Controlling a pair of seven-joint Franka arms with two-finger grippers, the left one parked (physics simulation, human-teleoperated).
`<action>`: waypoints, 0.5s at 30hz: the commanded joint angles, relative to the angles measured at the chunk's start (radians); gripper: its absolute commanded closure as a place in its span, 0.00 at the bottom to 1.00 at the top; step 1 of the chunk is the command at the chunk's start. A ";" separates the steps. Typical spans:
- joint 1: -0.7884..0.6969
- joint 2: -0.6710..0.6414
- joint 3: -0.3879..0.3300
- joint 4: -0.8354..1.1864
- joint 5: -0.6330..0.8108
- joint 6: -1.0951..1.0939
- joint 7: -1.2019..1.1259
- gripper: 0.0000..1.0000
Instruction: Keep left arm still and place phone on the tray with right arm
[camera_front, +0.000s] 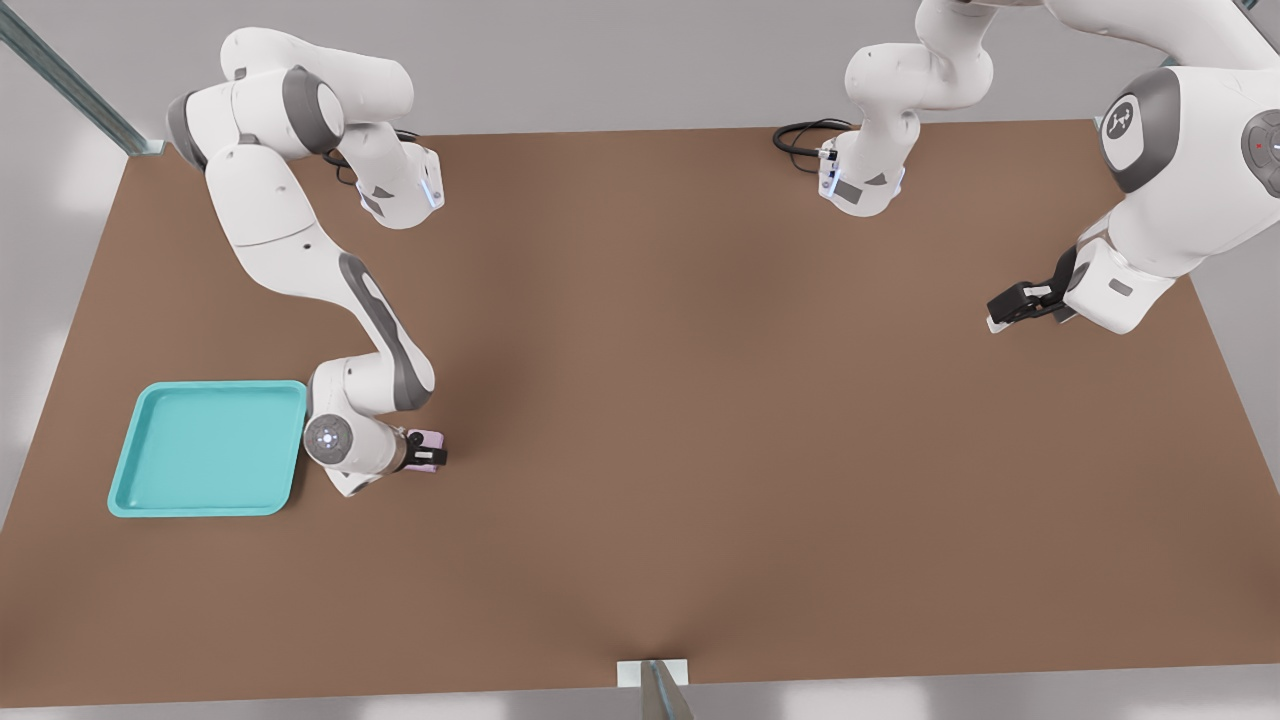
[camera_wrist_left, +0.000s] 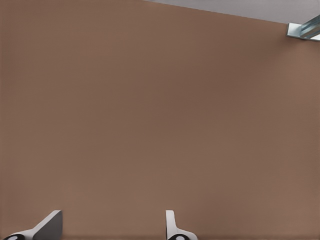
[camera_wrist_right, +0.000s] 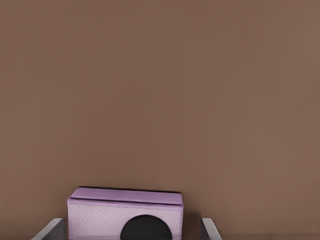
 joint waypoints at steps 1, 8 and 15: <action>0.000 0.003 0.000 0.001 0.001 -0.002 0.041 0.00; 0.000 -0.015 0.003 0.003 0.001 -0.008 0.039 0.22; -0.156 -0.139 0.002 0.055 0.000 -0.112 -0.224 0.22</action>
